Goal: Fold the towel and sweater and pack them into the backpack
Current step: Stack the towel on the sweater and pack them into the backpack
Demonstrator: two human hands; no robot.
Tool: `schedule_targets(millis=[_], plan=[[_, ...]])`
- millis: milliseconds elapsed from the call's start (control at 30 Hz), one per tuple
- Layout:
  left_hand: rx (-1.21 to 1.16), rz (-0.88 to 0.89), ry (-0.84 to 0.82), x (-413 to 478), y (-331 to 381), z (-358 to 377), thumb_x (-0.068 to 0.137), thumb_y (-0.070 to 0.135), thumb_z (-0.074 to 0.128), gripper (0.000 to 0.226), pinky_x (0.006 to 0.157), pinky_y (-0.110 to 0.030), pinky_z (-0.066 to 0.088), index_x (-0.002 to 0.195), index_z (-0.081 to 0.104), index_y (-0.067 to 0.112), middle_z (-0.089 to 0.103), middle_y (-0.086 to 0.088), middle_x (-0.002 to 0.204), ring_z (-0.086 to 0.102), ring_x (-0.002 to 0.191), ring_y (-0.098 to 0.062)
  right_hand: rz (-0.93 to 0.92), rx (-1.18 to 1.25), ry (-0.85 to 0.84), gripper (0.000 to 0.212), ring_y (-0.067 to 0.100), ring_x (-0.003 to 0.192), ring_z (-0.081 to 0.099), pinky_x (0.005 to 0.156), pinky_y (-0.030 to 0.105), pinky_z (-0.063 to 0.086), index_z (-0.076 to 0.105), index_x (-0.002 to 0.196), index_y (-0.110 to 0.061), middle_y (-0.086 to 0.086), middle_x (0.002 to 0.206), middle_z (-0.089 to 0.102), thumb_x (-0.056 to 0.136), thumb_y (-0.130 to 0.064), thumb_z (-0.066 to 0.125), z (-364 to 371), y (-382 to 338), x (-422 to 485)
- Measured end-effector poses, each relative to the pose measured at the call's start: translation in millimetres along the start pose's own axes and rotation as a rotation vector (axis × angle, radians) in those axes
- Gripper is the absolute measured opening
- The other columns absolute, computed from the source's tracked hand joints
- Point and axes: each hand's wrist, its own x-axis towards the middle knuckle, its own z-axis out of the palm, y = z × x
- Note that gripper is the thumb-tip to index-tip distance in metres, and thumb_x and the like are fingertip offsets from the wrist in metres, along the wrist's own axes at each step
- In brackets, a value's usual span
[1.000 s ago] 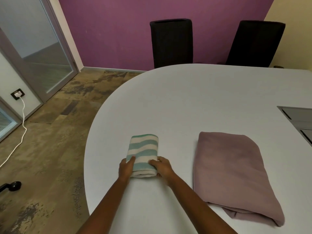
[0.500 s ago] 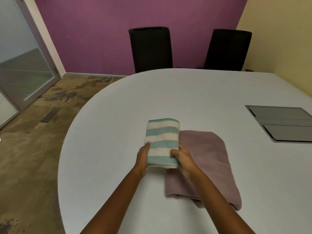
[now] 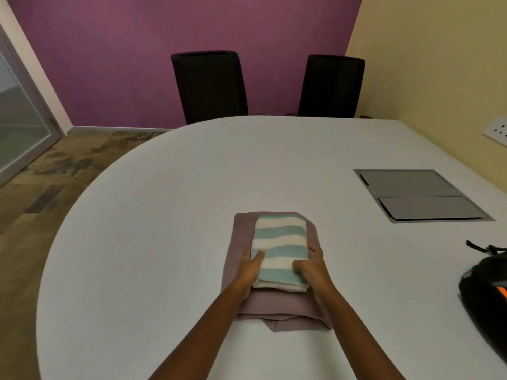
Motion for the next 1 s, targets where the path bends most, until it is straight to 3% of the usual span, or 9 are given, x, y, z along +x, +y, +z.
schedule_targets(millis=[133, 233, 333, 467, 533, 600, 700, 867, 1000], plan=[[0.219, 0.044, 0.06, 0, -7, 12, 0.097, 0.024, 0.046, 0.041, 0.091, -0.034, 0.048, 0.13, 0.039, 0.002, 0.052, -0.018, 0.13, 0.055, 0.109, -0.027, -0.11, -0.278, 0.056, 0.074, 0.024, 0.107, 0.051, 0.081, 0.029, 0.046, 0.021, 0.143, -0.014, 0.008, 0.127, 0.047, 0.081, -0.005, 0.06, -11, 10, -3], [0.638, 0.202, 0.201, 1, -7, 16, 0.098, 0.03, 0.042, 0.057, 0.107, -0.038, 0.035, 0.144, 0.022, 0.003, 0.035, -0.016, 0.144, 0.04, 0.129, -0.03, -0.263, -0.573, 0.101, 0.072, 0.026, 0.13, 0.036, 0.105, 0.04, 0.037, 0.018, 0.146, -0.015, 0.01, 0.145, 0.03, 0.086, -0.029, 0.056, -13, 17, -1], [0.943, 0.444, 0.298, -3, -2, 19, 0.098, 0.043, 0.025, 0.062, 0.112, -0.039, 0.026, 0.147, 0.018, 0.007, 0.024, -0.013, 0.153, 0.028, 0.14, -0.028, -0.441, -0.834, 0.131, 0.078, 0.024, 0.143, 0.015, 0.111, 0.041, 0.025, 0.016, 0.148, -0.018, 0.008, 0.155, 0.014, 0.08, -0.055, 0.022, -10, 16, 2], [1.234, 0.507, 0.191, 11, 2, 24, 0.099, 0.041, -0.001, 0.067, 0.09, -0.043, 0.049, 0.132, 0.046, 0.006, 0.057, -0.011, 0.132, 0.058, 0.118, -0.024, -0.513, -1.04, 0.1, 0.107, 0.021, 0.146, -0.005, 0.116, 0.043, 0.008, 0.005, 0.149, -0.02, 0.005, 0.158, -0.004, 0.061, -0.072, -0.022, -5, 10, 15], [1.326, 0.457, 0.12, 10, 6, 30, 0.093, 0.044, -0.011, 0.078, 0.105, -0.044, 0.037, 0.14, 0.036, 0.004, 0.04, -0.013, 0.146, 0.043, 0.133, -0.025, -0.482, -1.097, 0.058, 0.127, 0.021, 0.146, -0.008, 0.116, 0.045, 0.005, 0.002, 0.15, -0.021, 0.003, 0.158, -0.006, 0.043, -0.073, -0.043, -6, 9, 22], [1.389, 0.447, 0.036, 17, 0, 33, 0.082, 0.047, -0.017, 0.08, 0.118, -0.042, 0.005, 0.149, 0.003, 0.01, 0.001, -0.008, 0.158, 0.005, 0.147, -0.021, -0.424, -1.13, 0.024, 0.134, 0.021, 0.146, -0.008, 0.116, 0.046, 0.005, 0.0, 0.149, -0.023, 0.002, 0.158, -0.006, 0.034, -0.071, -0.049, -8, 14, 33], [1.443, 0.377, 0.044, 27, -11, 34, 0.088, 0.047, -0.007, 0.068, 0.117, -0.041, -0.004, 0.148, -0.01, 0.014, -0.013, -0.005, 0.157, -0.009, 0.146, -0.02, -0.375, -1.145, -0.016, 0.134, 0.021, 0.146, -0.007, 0.115, 0.049, 0.006, -0.005, 0.149, -0.028, 0.0, 0.158, -0.007, 0.031, -0.076, -0.046, -12, 24, 45], [1.412, 0.36, 0.06, 33, -20, 37, 0.059, 0.053, -0.026, 0.097, 0.117, -0.043, -0.001, 0.148, -0.012, 0.016, -0.014, -0.003, 0.157, -0.007, 0.146, -0.02, -0.346, -1.104, -0.056, 0.131, 0.024, 0.146, -0.006, 0.115, 0.051, 0.008, -0.008, 0.148, -0.03, -0.003, 0.158, -0.009, 0.032, -0.081, -0.041, -13, 31, 53], [1.368, 0.35, 0.048, 35, -19, 30, 0.066, 0.059, -0.02, 0.091, 0.117, -0.045, -0.004, 0.147, -0.015, 0.018, -0.015, -0.002, 0.157, -0.01, 0.146, -0.02, -0.282, -0.904, -0.095, 0.08, 0.024, 0.145, -0.003, 0.116, 0.049, 0.011, -0.009, 0.147, -0.033, -0.003, 0.158, -0.009, 0.083, -0.074, 0.015, -15, 31, 50]])
